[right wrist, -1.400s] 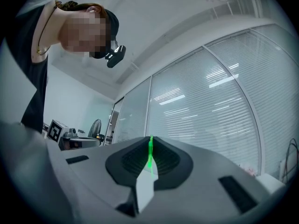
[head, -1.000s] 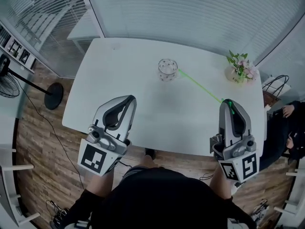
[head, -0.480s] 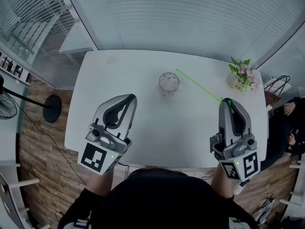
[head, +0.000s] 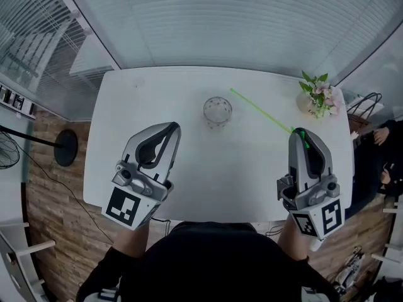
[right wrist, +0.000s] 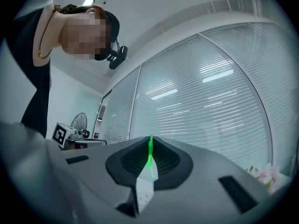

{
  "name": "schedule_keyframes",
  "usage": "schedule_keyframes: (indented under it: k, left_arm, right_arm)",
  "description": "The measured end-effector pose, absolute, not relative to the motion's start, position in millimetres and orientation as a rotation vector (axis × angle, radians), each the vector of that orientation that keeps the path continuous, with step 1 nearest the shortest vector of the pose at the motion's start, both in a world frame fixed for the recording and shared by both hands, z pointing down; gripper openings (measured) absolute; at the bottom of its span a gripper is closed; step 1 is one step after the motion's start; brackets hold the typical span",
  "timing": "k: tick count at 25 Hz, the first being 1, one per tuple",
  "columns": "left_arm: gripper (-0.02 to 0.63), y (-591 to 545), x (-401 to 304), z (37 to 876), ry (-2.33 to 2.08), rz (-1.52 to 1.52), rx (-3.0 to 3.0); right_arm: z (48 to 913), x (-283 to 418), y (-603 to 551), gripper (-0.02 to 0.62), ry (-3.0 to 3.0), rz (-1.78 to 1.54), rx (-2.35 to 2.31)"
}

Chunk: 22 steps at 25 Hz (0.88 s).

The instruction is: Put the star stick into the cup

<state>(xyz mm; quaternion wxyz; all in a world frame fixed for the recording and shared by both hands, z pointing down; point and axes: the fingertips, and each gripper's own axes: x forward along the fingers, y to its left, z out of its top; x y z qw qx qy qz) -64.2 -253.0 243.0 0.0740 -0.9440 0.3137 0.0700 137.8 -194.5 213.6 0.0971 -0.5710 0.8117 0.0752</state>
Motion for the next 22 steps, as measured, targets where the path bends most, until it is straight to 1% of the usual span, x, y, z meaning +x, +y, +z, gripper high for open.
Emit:
schedule_keyframes:
  k: [10, 22]
  left_arm:
    - [0.014, -235, -45, 239, 1.082, 0.218, -2.766]
    - [0.014, -232, -46, 234, 1.162, 0.211, -2.742]
  right_arm:
    - [214, 162, -194, 0.021, 2.479, 0.207, -1.553]
    - [213, 162, -206, 0.02, 2.546, 0.181, -1.483]
